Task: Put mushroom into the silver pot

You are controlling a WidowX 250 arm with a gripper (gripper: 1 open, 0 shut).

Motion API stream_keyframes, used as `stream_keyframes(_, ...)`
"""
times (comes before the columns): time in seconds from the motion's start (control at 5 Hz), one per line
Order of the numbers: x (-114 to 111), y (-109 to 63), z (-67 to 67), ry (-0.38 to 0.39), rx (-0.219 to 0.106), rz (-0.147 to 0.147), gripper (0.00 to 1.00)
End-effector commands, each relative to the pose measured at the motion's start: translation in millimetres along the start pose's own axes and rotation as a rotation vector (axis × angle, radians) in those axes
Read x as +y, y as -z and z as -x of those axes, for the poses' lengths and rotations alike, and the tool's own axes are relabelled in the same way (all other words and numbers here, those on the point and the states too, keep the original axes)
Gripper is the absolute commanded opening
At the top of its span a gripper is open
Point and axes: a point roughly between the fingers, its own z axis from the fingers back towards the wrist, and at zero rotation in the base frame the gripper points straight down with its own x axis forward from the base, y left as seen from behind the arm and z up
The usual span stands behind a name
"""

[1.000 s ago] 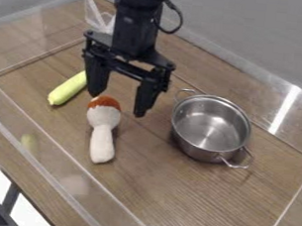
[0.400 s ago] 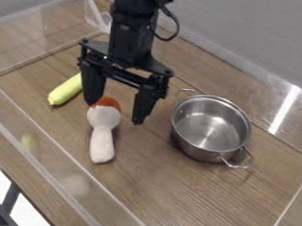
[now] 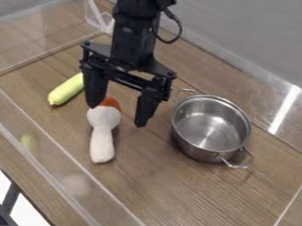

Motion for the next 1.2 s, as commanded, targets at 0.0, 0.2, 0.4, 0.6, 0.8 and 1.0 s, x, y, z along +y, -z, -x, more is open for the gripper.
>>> stream_keyframes(0.0,-4,-6.1,0.1,0.004,-0.029,0.009,1.0)
stream_keyframes(0.2,0,2.8,-2.3,-0.021,-0.025,0.006,1.0)
stream_keyframes(0.4,4,12.5,-4.4,-0.05,-0.021,0.004,1.0)
stream_keyframes(0.6,8,25.4,-7.2,-0.082,-0.021,0.007,1.0)
stream_keyframes(0.8,12,36.4,-9.9,-0.104,-0.021,0.009,1.0)
stream_keyframes(1.0,14,41.0,-12.0,-0.117,-0.019,0.013,1.0)
